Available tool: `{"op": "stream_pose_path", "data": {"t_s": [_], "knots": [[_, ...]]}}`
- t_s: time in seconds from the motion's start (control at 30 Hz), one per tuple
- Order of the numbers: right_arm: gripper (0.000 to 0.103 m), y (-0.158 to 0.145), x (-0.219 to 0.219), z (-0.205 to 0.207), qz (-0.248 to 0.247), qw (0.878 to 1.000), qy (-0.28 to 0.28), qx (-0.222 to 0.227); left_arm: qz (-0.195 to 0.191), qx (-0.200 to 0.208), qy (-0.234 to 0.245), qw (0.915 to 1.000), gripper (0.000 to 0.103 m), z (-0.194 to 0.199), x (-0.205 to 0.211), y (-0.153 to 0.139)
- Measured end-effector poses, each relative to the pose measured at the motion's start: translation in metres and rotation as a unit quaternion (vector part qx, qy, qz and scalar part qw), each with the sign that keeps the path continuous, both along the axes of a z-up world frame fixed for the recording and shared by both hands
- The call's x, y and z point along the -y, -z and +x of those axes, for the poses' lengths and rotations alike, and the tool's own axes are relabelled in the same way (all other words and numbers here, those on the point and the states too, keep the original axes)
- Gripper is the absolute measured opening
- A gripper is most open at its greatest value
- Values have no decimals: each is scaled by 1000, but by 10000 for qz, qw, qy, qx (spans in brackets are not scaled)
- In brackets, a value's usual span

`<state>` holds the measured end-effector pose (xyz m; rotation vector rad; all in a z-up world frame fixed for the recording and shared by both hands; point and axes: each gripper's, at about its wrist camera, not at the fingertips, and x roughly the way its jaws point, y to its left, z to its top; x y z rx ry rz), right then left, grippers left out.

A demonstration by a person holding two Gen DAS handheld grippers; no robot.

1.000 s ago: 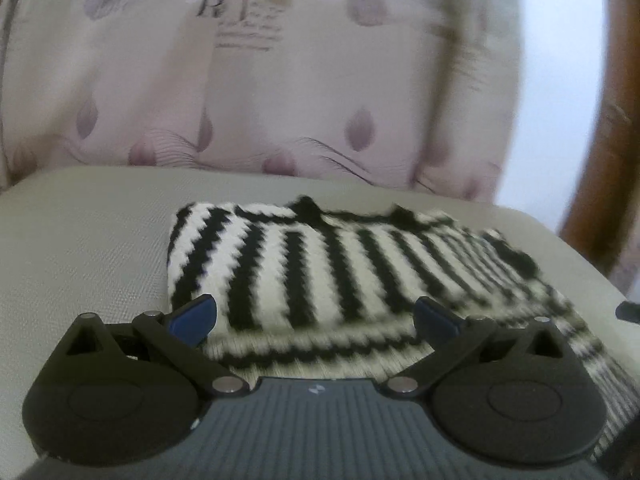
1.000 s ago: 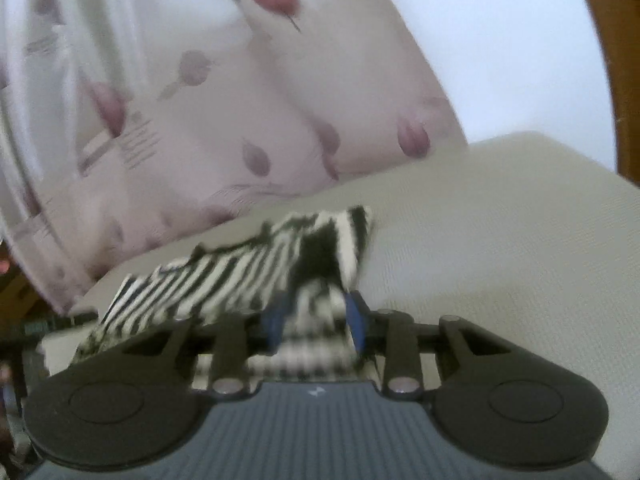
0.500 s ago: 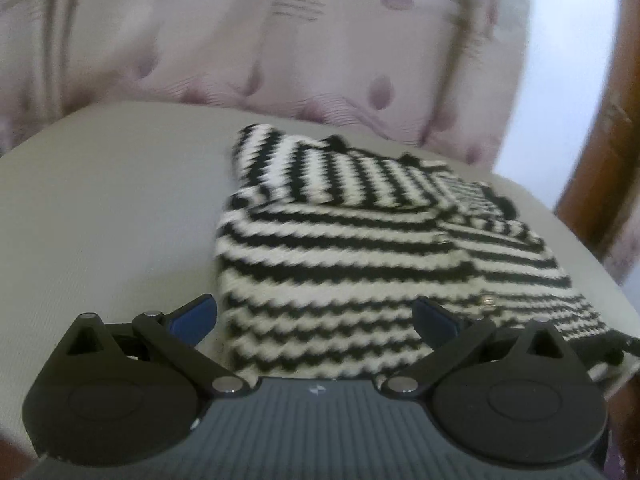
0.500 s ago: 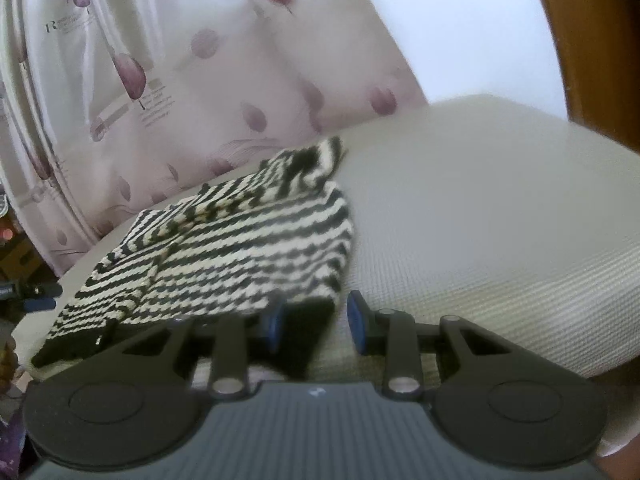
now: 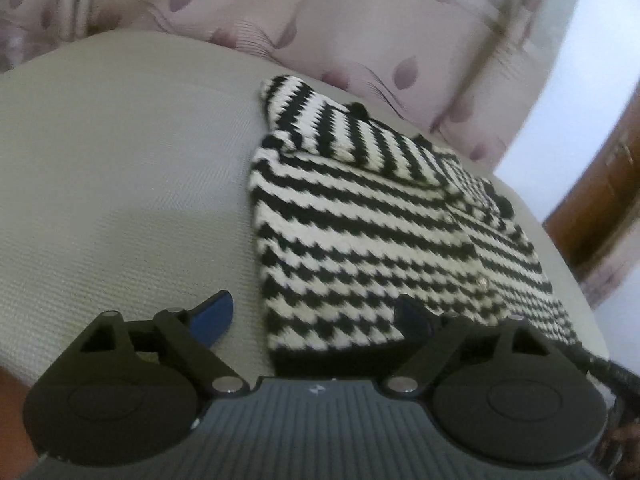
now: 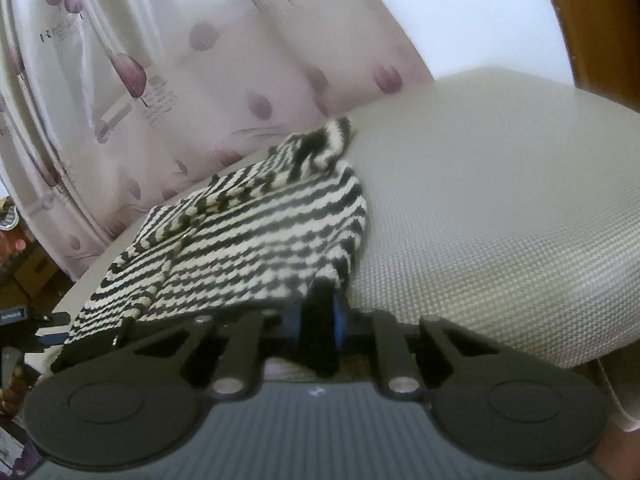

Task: Fold small clothes

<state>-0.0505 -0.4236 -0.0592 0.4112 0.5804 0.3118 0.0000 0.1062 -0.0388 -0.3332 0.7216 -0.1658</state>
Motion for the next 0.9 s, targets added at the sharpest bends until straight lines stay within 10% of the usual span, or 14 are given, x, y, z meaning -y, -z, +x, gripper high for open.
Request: {"op": "stream_pose_path", "data": {"t_s": [0.5, 0.67, 0.9], "knots": [[15, 9, 12, 3, 767, 9969, -38, -166, -1220, -63, 221, 9923, 75, -18, -13, 8], [16, 12, 14, 6, 976, 9950, -100, -197, -1821, -517, -18, 9819, 8, -4, -26, 23], [15, 14, 12, 12, 1097, 9934, -32, -337, -2005, -548, 89, 9781, 23, 7, -30, 25]]}}
